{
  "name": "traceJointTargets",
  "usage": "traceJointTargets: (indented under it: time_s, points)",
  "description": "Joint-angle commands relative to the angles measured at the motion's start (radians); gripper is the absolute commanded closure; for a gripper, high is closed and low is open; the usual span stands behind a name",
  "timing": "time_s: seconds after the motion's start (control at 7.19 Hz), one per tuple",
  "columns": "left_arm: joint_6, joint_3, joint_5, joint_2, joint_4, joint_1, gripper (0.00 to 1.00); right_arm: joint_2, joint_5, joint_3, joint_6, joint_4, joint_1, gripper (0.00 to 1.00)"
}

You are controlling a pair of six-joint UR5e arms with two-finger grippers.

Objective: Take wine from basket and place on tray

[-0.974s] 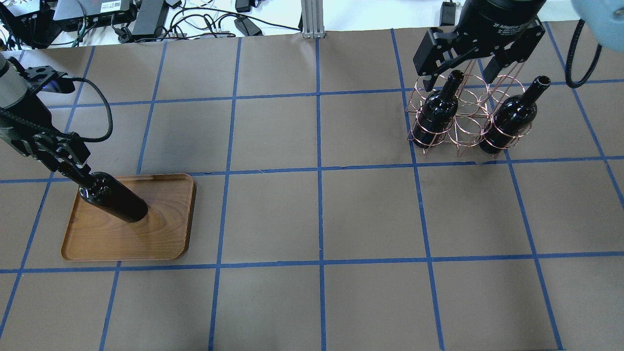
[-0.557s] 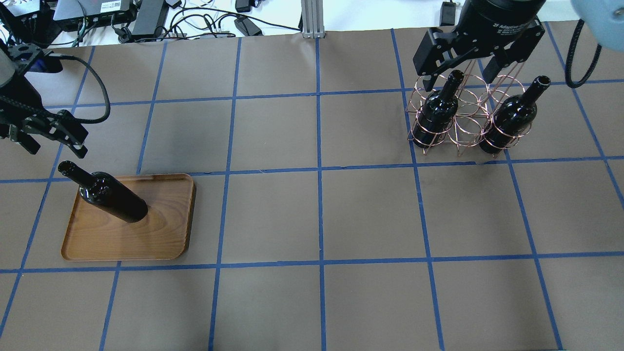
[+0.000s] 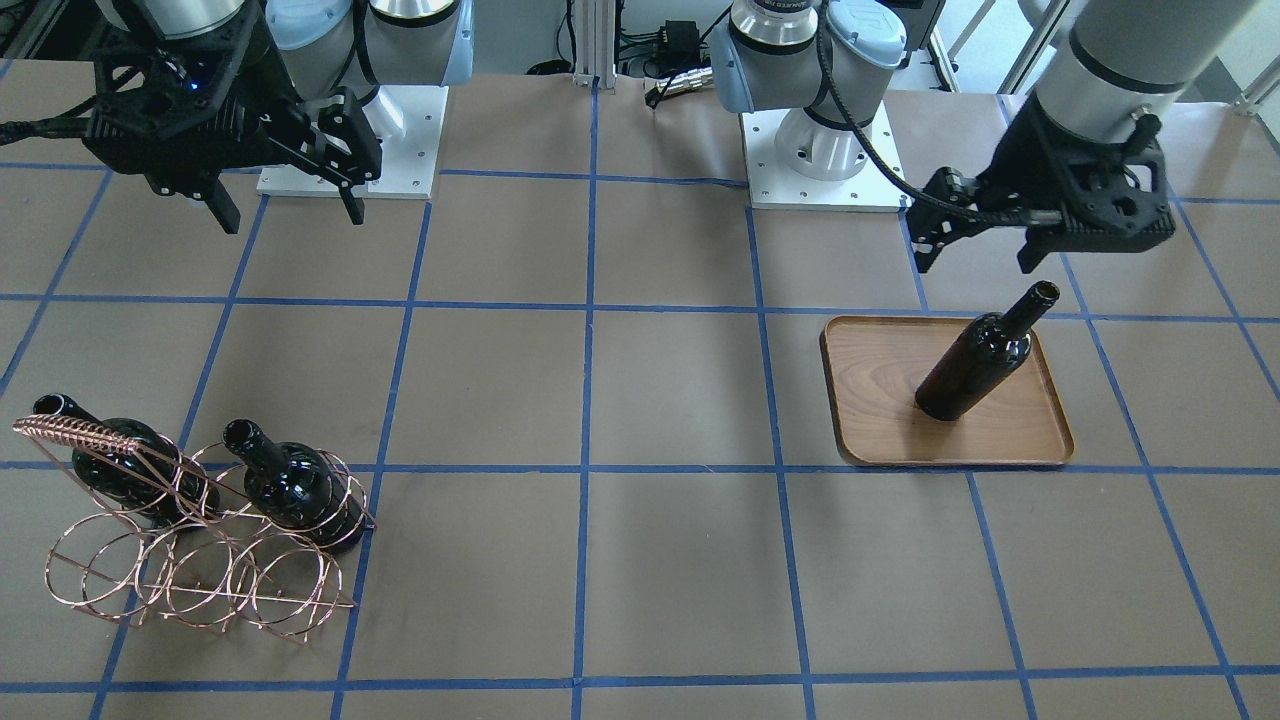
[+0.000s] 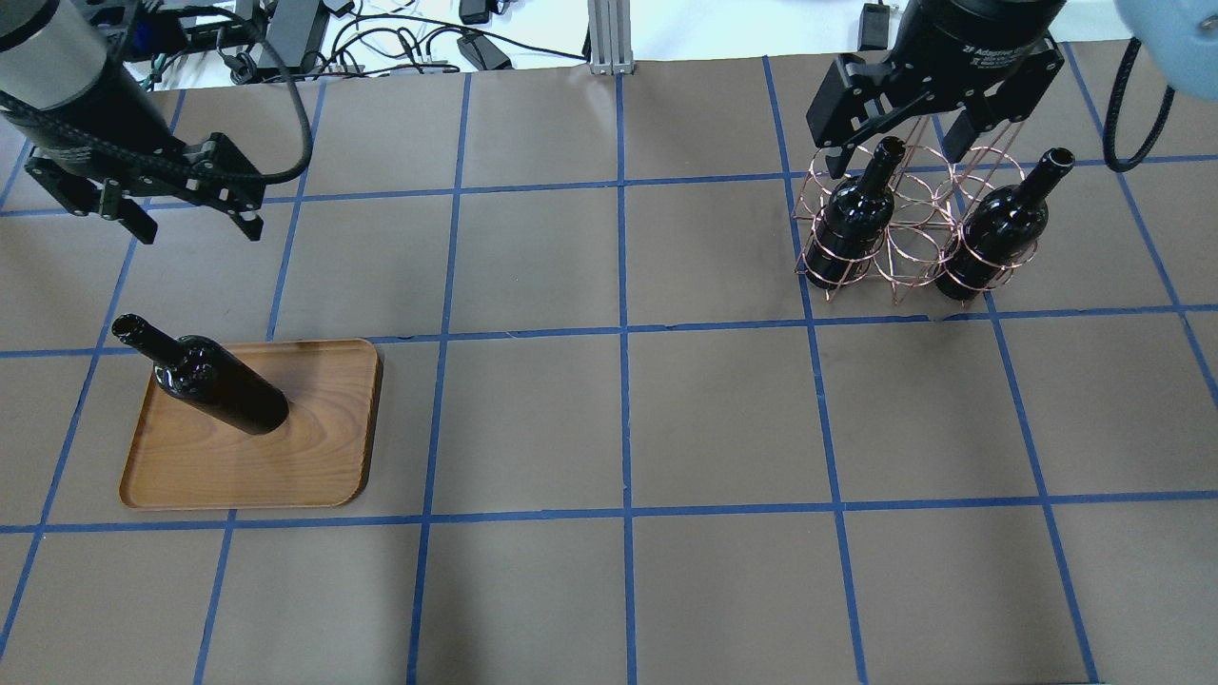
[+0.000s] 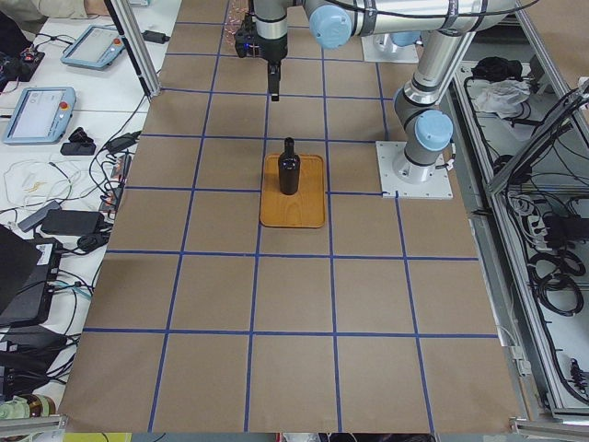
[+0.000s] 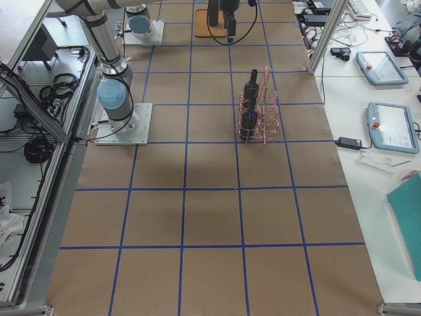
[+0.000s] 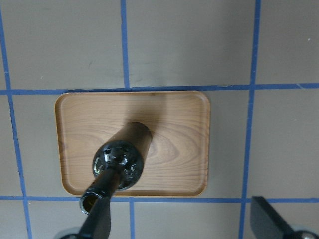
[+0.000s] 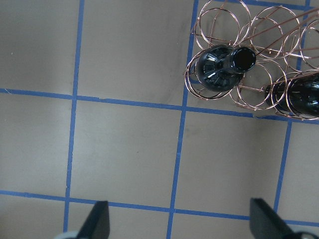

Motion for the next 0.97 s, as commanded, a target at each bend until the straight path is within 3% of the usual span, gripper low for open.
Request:
traceJointTargets:
  time_s: [0.0,0.83]
  points:
    - [-0.043,0.001,-0.026,0.033,-0.017,-0.099,0.0,0.0,0.0,0.0,0.0,0.0,0.0,0.0]
    - [-0.045,0.001,-0.031,0.07,-0.071,-0.138,0.0,0.0,0.0,0.0,0.0,0.0,0.0,0.0]
